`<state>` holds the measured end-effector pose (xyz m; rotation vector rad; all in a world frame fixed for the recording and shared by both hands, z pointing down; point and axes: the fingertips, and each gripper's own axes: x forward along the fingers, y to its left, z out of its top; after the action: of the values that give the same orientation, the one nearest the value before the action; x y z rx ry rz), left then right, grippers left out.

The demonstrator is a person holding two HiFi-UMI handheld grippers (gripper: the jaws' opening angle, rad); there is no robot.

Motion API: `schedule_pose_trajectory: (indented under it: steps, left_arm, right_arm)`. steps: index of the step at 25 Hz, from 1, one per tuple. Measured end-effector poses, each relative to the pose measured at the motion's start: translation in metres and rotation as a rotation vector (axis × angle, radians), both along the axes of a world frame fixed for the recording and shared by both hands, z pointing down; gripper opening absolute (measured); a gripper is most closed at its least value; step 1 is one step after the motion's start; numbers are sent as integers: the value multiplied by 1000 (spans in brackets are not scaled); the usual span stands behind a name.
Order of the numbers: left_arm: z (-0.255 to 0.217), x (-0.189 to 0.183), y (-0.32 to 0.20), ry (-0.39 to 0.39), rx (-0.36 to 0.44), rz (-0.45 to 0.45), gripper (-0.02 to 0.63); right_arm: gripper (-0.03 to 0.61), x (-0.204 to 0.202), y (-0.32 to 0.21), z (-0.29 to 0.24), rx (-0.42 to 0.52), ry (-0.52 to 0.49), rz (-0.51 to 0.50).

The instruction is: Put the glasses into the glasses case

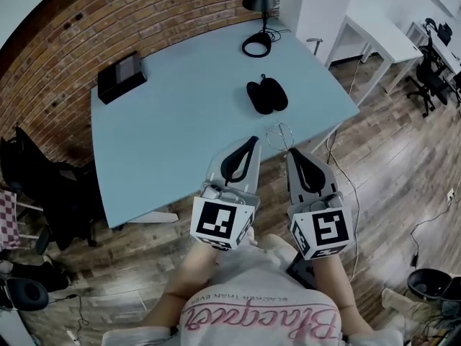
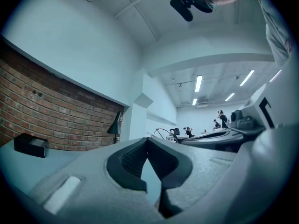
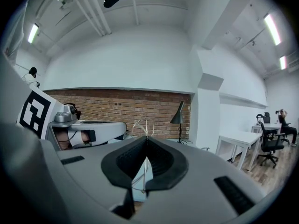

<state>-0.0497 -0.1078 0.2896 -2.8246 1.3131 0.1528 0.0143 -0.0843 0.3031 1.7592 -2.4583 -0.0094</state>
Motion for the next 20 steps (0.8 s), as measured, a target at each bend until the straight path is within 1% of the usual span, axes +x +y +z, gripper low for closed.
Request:
schedule_pose_trajectory:
  steps: [5, 10, 14, 20]
  left_arm:
    - [8, 3, -23, 0, -25, 18, 5]
    - [9, 11, -45, -3, -32, 26, 5]
    - [14, 17, -71, -14, -38, 18, 5]
    - [21, 34, -121, -19, -69, 7, 5]
  right_arm:
    - [12, 4, -20, 5, -13, 11, 23]
    - [12, 15, -44, 10, -31, 21, 36]
    - [12, 24, -74, 13, -23, 38, 46]
    - [12, 41, -131, 24, -51, 52, 22]
